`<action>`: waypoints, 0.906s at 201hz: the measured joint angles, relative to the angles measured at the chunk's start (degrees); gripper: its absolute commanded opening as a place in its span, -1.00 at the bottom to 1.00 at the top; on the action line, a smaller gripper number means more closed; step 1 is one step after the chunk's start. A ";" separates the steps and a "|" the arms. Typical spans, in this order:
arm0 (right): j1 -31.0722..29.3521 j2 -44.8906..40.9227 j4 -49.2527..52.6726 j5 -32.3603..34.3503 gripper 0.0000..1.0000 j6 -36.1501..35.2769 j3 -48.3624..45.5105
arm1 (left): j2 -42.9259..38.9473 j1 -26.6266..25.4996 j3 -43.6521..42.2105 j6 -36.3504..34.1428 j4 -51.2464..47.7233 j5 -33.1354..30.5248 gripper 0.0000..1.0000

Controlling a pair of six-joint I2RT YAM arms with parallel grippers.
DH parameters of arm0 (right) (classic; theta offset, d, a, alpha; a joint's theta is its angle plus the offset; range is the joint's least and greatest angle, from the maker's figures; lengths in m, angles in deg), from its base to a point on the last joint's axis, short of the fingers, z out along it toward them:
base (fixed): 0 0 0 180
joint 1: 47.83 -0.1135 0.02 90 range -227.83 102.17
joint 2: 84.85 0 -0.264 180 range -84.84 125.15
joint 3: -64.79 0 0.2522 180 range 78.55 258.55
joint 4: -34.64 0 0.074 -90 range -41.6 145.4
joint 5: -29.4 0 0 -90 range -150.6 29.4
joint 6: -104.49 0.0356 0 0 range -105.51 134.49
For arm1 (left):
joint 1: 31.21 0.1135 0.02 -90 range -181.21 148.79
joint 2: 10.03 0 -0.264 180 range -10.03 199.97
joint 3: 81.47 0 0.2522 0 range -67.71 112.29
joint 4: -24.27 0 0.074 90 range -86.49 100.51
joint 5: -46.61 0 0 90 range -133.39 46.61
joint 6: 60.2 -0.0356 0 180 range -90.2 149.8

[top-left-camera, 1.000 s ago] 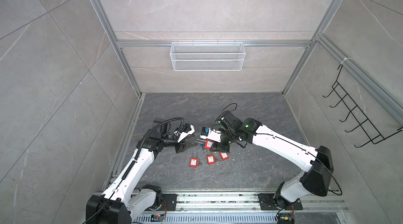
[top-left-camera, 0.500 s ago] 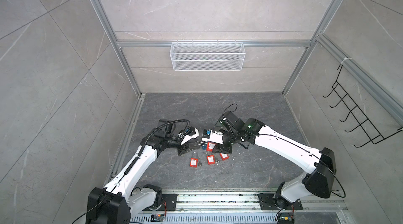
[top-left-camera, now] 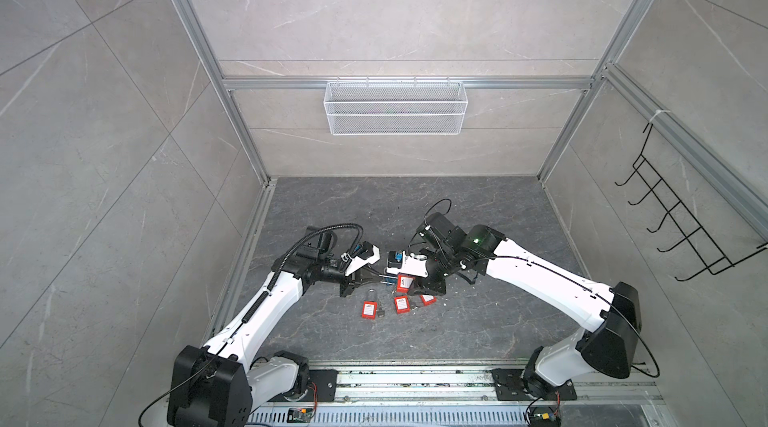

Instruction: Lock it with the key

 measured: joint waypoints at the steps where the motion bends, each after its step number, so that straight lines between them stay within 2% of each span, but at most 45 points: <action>1: 0.00 0.00 0.02 0.02 -0.21 0.00 0.02 | 0.00 0.00 0.02 0.00 0.00 0.04 -1.00; 16: -0.02 0.00 0.15 0.42 -0.03 -0.24 0.17 | 0.02 0.00 0.26 0.04 -0.13 0.52 -1.00; 41: 0.00 -0.55 -1.81 2.64 0.13 -0.22 -0.26 | -0.37 -0.22 0.31 0.59 -0.61 1.09 -1.00; 66: 0.00 -3.02 -3.19 4.13 0.19 -0.44 -1.66 | -2.69 -0.44 -0.07 2.23 0.13 1.03 -1.00; 115: 0.00 -4.98 -3.54 5.57 0.07 -0.92 -1.92 | -8.13 -1.25 -1.81 5.05 2.86 1.11 -1.00; 182: 0.00 -3.93 -1.38 2.40 -0.19 -2.03 -1.18 | -8.81 -1.66 -3.50 7.02 4.52 1.16 -1.00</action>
